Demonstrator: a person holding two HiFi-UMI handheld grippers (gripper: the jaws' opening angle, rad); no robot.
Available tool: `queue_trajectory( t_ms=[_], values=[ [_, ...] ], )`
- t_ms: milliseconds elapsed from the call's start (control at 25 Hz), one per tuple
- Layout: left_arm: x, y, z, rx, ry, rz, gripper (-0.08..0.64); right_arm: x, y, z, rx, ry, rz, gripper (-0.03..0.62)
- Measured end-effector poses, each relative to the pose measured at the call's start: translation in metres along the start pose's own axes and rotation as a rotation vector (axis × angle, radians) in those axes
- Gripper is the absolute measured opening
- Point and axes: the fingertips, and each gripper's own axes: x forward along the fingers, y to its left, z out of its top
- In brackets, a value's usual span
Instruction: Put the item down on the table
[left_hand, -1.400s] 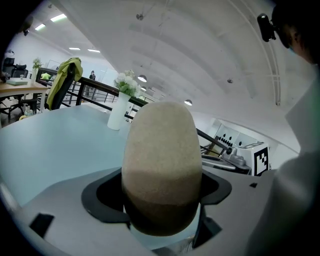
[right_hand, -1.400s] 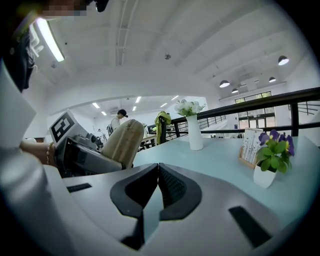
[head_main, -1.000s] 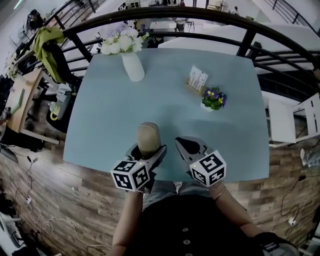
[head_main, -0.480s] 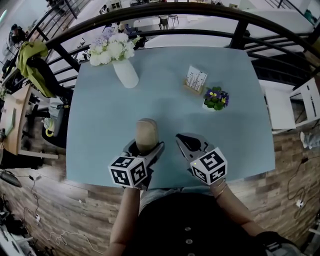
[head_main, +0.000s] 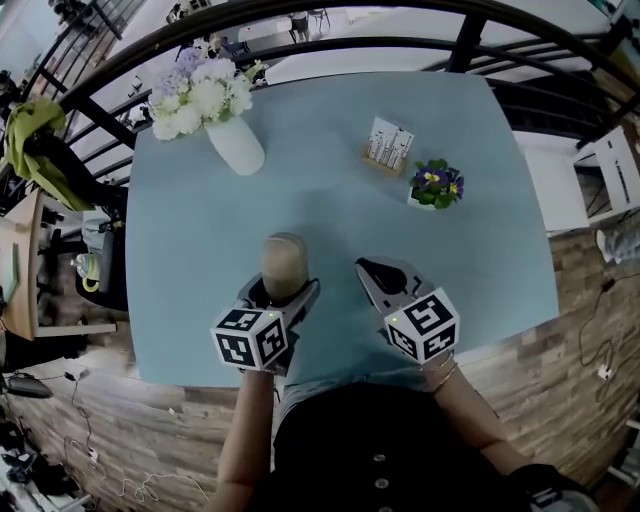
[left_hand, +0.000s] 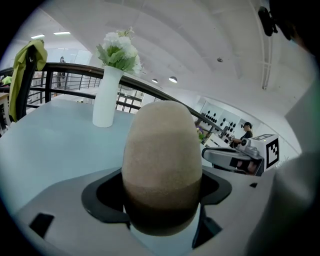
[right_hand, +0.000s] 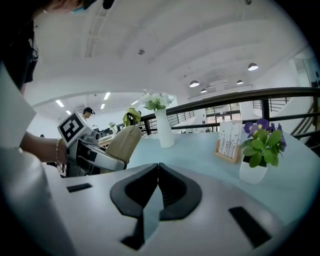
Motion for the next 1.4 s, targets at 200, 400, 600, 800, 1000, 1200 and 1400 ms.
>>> queue_trajectory(
  t_ms=[200,400,600,800,1000,1200,1400],
  values=[
    [0.012,0.015,-0.003,0.054,0.053,-0.005,0.394,0.009,-0.004,-0.007,0.026,0.010,-0.041,0.008],
    [0.024,0.029,-0.012,0.220,0.160,0.013,0.394,0.015,-0.002,-0.016,0.045,0.032,-0.066,0.008],
    [0.035,0.036,-0.030,0.410,0.301,-0.017,0.394,0.018,-0.001,-0.018,0.041,0.042,-0.093,0.008],
    [0.046,0.039,-0.039,0.498,0.375,-0.059,0.394,0.023,-0.003,-0.024,0.058,0.050,-0.115,0.008],
    [0.058,0.038,-0.043,0.558,0.418,-0.089,0.394,0.024,-0.004,-0.034,0.083,0.063,-0.132,0.008],
    [0.068,0.035,-0.043,0.586,0.458,-0.106,0.394,0.023,-0.008,-0.040,0.103,0.075,-0.144,0.008],
    [0.076,0.030,-0.043,0.611,0.488,-0.124,0.394,0.021,-0.013,-0.045,0.126,0.088,-0.144,0.008]
  ],
)
